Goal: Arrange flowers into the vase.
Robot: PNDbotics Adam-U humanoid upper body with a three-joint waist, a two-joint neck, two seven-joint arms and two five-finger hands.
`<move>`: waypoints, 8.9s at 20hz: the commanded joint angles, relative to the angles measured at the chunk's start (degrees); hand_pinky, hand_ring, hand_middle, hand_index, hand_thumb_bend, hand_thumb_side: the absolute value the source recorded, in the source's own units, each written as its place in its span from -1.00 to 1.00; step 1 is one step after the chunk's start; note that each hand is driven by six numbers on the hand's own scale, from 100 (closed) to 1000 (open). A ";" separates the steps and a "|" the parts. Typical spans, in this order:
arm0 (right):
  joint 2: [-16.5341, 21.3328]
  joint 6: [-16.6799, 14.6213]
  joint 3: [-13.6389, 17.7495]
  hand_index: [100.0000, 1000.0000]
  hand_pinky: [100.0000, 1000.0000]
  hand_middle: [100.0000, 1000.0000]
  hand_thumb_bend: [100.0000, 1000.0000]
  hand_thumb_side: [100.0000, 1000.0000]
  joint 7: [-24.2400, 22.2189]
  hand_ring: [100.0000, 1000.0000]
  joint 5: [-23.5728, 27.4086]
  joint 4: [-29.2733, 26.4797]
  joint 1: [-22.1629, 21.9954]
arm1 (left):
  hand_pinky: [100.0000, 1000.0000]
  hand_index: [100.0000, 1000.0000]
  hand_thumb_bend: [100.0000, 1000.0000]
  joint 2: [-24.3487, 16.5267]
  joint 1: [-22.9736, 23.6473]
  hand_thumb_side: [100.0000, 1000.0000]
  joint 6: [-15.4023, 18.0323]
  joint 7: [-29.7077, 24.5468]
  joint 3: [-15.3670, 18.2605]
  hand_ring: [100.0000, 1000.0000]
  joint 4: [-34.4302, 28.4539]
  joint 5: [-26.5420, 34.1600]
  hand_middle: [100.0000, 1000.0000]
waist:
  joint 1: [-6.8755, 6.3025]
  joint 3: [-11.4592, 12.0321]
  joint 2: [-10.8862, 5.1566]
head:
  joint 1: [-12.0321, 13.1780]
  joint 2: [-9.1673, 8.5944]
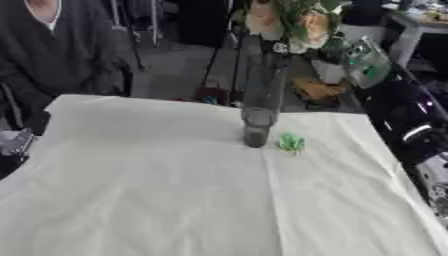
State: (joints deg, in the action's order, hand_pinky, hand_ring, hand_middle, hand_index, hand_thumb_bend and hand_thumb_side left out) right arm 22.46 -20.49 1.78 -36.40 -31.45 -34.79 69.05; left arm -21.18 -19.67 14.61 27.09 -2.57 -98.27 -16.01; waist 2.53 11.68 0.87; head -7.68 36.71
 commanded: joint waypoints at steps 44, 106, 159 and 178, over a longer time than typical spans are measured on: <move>-0.13 2.34 1.38 1.00 1.00 0.92 -1.00 1.00 25.45 1.00 -13.94 1.02 -1.26 | 0.13 -0.36 0.45 -0.82 -0.90 -0.48 0.06 0.16 0.53 -0.28 -0.37 0.09 -0.19 | -0.87 0.91 0.63 | -0.68 -0.40; 4.22 0.23 3.56 1.00 1.00 0.97 -0.34 0.86 22.58 1.00 -10.96 2.73 -4.99 | 0.13 -0.36 0.46 -1.04 -0.25 -0.48 -0.17 0.85 1.28 -0.28 -0.28 -0.11 -0.19 | -1.20 -0.91 0.71 | 0.64 -0.82; 16.70 2.33 5.13 1.00 0.85 0.82 -0.82 0.49 19.62 1.00 30.76 -39.66 -35.69 | 0.40 -0.18 1.00 -0.71 2.50 0.23 -2.22 -5.88 4.60 0.12 -0.01 -2.80 0.17 | -1.89 -7.33 3.84 | 5.30 -0.94; 15.71 2.95 6.34 1.00 0.82 0.80 -0.95 0.49 21.25 1.00 32.23 -42.00 -38.27 | 0.39 -0.18 1.00 -0.30 2.70 0.30 -1.92 -4.73 4.41 0.10 0.02 -3.11 0.15 | -1.61 -8.61 4.10 | 5.32 -1.08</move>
State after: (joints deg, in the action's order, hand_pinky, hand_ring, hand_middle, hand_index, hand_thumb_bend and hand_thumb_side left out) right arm 36.94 -17.58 7.42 -15.49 0.09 -75.40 30.18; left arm -20.67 -16.48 12.68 22.14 1.39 -97.32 -18.81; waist 0.95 3.12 5.69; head -2.55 35.70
